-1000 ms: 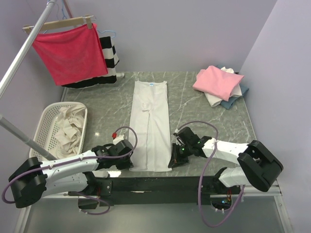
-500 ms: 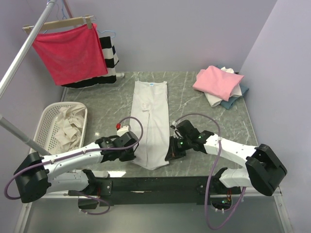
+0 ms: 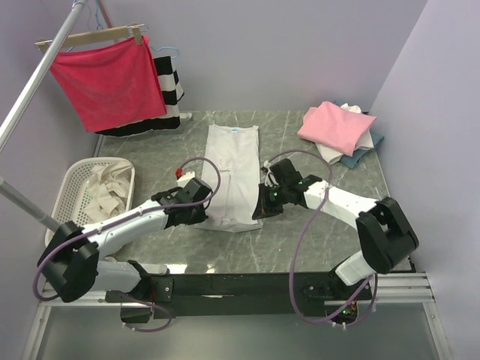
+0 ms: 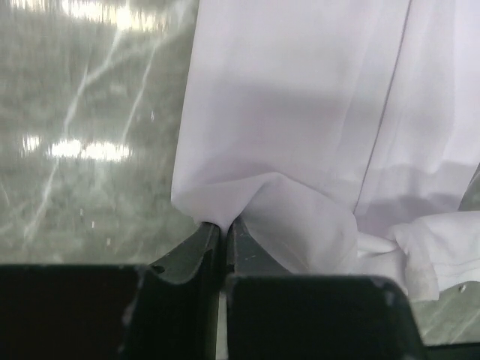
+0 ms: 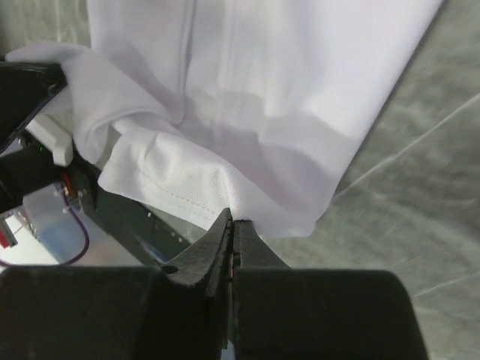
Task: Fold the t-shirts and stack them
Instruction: Fold the folded rectangular tshirt in 1/3 of the way
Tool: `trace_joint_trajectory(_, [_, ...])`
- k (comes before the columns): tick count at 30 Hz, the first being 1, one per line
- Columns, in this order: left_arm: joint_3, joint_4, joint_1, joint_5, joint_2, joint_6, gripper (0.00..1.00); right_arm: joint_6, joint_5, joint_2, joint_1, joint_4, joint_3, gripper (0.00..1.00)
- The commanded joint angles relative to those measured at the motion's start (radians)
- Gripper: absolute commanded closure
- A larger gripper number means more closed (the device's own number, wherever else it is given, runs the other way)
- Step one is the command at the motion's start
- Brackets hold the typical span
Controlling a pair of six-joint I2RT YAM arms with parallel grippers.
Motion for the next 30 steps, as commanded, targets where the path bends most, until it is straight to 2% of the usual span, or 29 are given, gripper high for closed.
trace_joint_trajectory(1, [0.095,0.107,0.057,-0.006,0.089,0.122,0.91,-0.083,-0.007,0.103,-0.044,-0.014,0.116,1.0])
trace_joint_trajectory(14, [0.216,0.22,0.237,0.051,0.279,0.257,0.9,-0.15,-0.036,0.319,-0.141,-0.057,0.351,1.0])
trace_joint_trajectory(16, [0.233,0.246,0.255,0.071,0.305,0.274,0.85,-0.153,-0.048,0.344,-0.15,-0.054,0.374,1.0])
trace_joint_trajectory(17, [0.241,0.254,0.268,0.076,0.318,0.277,0.8,-0.15,-0.038,0.355,-0.152,-0.057,0.382,0.98])
trace_joint_trajectory(18, [0.245,0.265,0.275,0.08,0.329,0.283,0.55,-0.15,-0.021,0.376,-0.156,-0.055,0.399,0.95])
trace_joint_trajectory(20, [0.27,0.305,0.284,0.099,0.362,0.302,0.49,-0.15,0.028,0.394,-0.161,-0.072,0.422,0.88])
trace_joint_trajectory(21, [0.281,0.322,0.286,0.094,0.371,0.334,0.42,-0.146,0.076,0.395,-0.165,-0.072,0.431,0.82])
trace_joint_trajectory(23, [0.334,0.317,0.292,0.015,0.395,0.366,0.31,-0.135,0.185,0.381,-0.175,-0.051,0.436,0.62])
trace_joint_trajectory(24, [0.368,0.319,0.301,-0.001,0.398,0.393,0.23,-0.133,0.211,0.346,-0.179,-0.033,0.43,0.57])
trace_joint_trajectory(25, [0.383,0.317,0.312,-0.004,0.395,0.403,0.2,-0.129,0.26,0.327,-0.179,-0.007,0.428,0.44])
trace_joint_trajectory(26, [0.397,0.31,0.33,-0.006,0.389,0.407,0.17,-0.123,0.281,0.307,-0.181,-0.003,0.431,0.41])
trace_joint_trajectory(28, [0.411,0.299,0.338,0.001,0.355,0.423,0.13,-0.121,0.283,0.238,-0.179,0.027,0.417,0.39])
trace_joint_trajectory(30, [0.4,0.271,0.338,0.033,0.311,0.427,0.12,-0.118,0.201,0.186,-0.179,0.047,0.39,0.37])
